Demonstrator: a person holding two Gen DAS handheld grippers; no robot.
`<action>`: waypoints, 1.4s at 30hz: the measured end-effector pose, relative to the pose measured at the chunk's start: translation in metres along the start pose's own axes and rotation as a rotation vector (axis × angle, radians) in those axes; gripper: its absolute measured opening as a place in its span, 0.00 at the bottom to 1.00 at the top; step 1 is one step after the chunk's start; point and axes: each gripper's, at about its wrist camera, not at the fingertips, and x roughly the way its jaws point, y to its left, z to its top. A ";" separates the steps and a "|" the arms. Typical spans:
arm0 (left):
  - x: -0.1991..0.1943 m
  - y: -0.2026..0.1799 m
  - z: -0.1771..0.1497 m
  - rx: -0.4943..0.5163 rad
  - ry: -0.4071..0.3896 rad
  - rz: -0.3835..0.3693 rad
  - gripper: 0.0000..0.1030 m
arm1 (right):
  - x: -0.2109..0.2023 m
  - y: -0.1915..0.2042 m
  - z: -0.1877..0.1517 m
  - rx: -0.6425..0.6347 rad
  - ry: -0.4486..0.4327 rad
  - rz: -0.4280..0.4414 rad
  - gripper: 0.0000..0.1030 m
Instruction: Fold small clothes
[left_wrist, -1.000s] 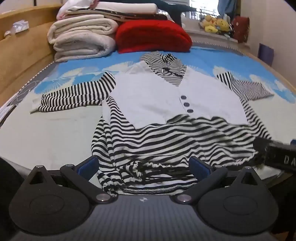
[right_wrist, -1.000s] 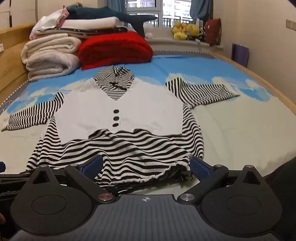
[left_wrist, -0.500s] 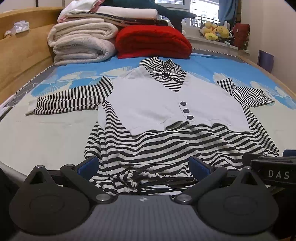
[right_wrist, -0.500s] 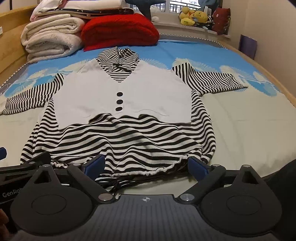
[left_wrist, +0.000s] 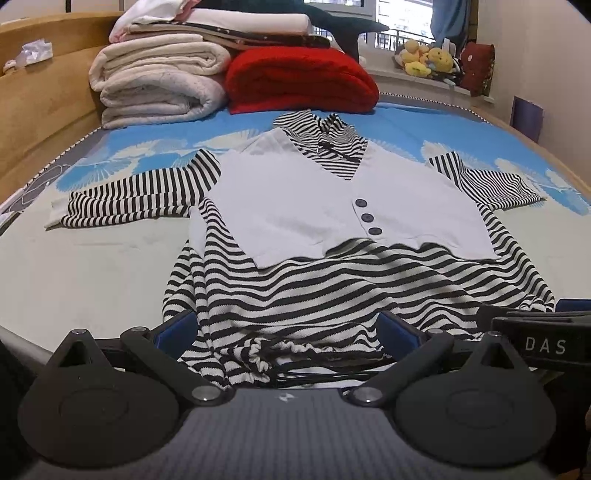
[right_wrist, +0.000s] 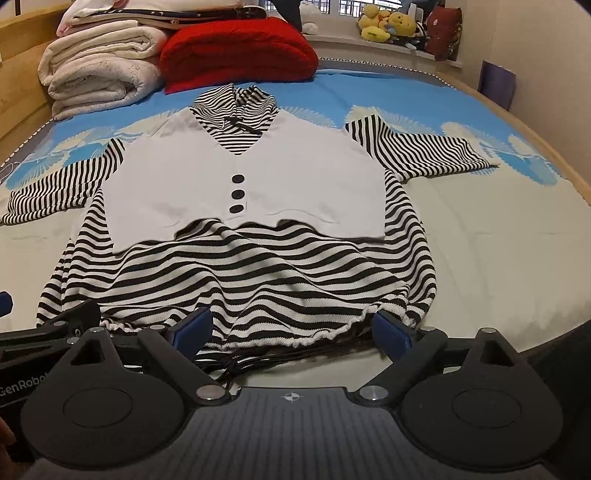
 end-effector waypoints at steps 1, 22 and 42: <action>0.000 0.000 0.000 -0.002 0.003 -0.004 1.00 | 0.000 0.000 0.001 0.000 0.002 0.000 0.91; 0.000 -0.004 -0.003 0.022 0.002 -0.028 0.79 | 0.004 0.003 0.003 -0.020 0.010 -0.003 0.85; 0.029 0.029 0.025 -0.004 0.030 -0.032 0.25 | 0.009 -0.020 0.020 0.033 -0.014 -0.018 0.37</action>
